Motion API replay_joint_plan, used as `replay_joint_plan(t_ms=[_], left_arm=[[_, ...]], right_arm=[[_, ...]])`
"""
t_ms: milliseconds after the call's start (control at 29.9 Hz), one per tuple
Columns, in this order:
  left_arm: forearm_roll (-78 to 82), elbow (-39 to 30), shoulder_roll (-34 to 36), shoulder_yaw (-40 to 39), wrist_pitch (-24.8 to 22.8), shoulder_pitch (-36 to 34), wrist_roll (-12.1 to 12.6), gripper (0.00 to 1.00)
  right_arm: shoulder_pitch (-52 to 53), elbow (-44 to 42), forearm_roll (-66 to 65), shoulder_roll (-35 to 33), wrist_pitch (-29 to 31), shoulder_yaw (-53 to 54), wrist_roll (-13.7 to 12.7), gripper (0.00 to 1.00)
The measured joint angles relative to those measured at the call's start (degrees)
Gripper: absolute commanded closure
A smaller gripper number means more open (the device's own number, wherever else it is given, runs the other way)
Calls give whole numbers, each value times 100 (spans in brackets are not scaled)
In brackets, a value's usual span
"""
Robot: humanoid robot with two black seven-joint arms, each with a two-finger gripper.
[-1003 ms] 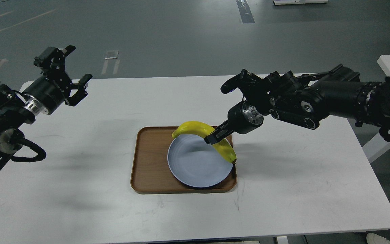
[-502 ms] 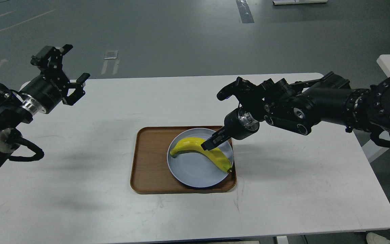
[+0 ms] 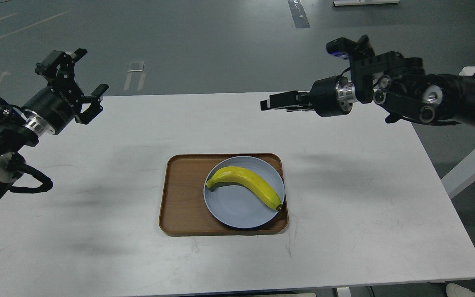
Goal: Place banana on plate with both arms
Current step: 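Release the banana onto the plate and raise the right gripper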
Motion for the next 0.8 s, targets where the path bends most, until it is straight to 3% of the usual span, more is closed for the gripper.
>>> replay_joint_plan(t_ms=[268, 502, 803], left_arm=[[0, -1, -70, 0, 0, 23, 0, 2], [0, -1, -194, 0, 0, 62, 0, 2], [-10, 33, -406, -6, 0, 132, 0, 2]], right_arm=[[-1968, 34, 1947, -1075, -18, 2290, -1, 1], [-3744, 38, 2476, -1094, -15, 4083, -1, 1], [-4564, 10, 2712, -764, -9, 4782, -1, 0]])
